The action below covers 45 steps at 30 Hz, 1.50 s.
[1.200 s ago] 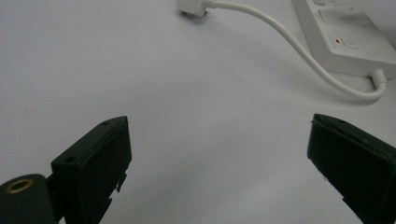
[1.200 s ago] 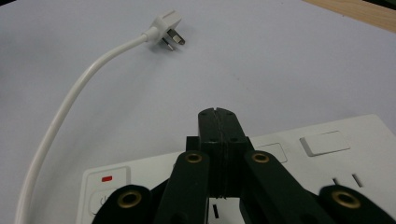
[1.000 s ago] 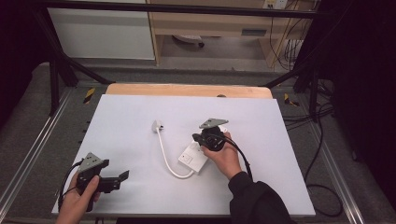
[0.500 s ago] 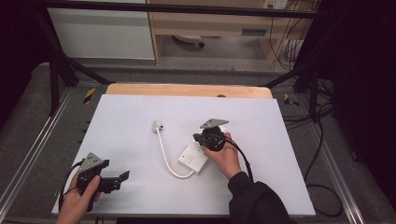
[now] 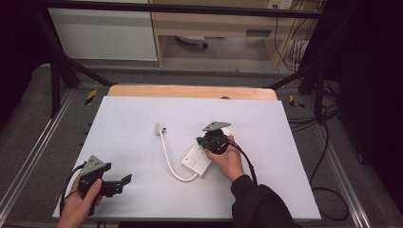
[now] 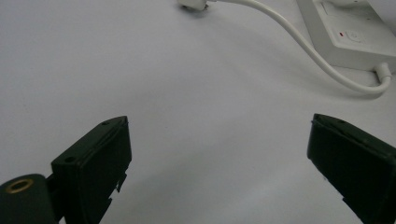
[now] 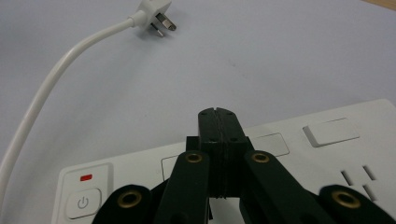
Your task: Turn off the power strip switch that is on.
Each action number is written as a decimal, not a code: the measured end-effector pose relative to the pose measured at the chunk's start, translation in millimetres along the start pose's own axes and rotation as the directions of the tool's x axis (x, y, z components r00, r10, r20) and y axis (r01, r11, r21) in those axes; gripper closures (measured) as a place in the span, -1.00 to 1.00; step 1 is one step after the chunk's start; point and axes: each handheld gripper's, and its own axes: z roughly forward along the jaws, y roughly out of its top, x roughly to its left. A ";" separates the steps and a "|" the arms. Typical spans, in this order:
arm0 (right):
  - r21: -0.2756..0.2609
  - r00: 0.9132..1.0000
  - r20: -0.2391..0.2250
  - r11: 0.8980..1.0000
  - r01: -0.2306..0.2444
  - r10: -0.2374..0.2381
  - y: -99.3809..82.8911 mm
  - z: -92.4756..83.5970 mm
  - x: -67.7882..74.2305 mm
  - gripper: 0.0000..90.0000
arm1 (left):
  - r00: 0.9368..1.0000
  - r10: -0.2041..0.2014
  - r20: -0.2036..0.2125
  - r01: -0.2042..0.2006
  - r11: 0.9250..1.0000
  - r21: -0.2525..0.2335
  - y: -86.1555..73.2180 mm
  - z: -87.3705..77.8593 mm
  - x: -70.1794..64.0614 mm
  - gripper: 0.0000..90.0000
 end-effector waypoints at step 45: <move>-0.026 1.000 -0.001 1.000 0.000 -0.001 -11.8 1.0 1.5 1.00 | 1.000 0.002 0.001 -0.002 1.000 0.006 -0.1 0.3 0.0 -0.86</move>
